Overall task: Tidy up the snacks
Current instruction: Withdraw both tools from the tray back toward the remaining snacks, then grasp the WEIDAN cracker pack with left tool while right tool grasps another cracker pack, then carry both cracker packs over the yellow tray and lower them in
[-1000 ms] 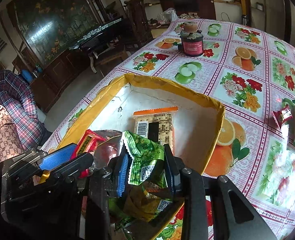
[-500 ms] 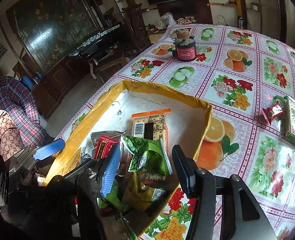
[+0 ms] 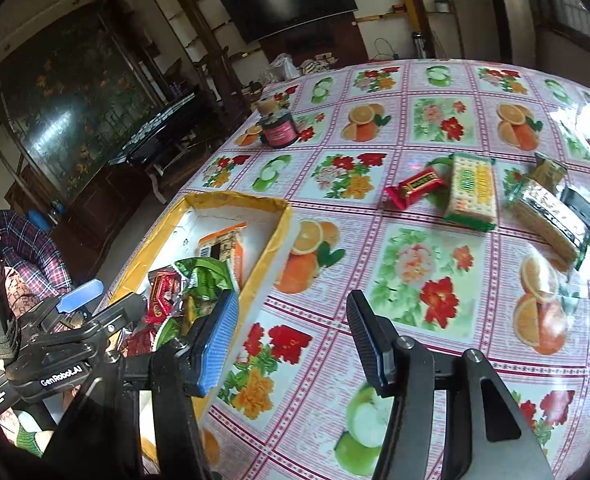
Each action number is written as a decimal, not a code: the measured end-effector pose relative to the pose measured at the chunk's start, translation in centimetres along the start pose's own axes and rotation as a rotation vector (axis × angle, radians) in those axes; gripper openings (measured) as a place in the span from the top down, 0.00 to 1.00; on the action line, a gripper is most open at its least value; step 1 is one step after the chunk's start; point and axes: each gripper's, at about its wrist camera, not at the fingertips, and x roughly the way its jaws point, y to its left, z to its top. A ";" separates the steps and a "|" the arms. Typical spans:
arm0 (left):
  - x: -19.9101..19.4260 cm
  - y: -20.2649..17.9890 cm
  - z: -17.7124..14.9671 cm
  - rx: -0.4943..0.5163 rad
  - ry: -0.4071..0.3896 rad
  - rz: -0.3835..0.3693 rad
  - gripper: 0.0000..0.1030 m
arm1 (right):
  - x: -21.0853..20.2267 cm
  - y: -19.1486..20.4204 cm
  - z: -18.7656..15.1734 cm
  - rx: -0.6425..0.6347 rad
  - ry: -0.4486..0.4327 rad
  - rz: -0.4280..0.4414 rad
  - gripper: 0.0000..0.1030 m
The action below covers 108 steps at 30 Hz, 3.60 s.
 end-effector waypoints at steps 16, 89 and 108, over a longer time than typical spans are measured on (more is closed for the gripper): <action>-0.2 -8.0 1.1 0.086 -0.001 -0.152 0.08 | -6.4 -11.7 -3.5 0.195 -0.065 -0.162 0.45; 12.2 -24.6 5.4 0.343 0.167 -0.371 0.54 | -5.4 -17.0 -1.6 0.075 0.010 -0.258 0.55; -7.7 -6.6 -3.2 0.100 -0.356 -0.082 0.54 | -8.4 -3.6 -7.4 -0.117 -0.120 -0.072 0.55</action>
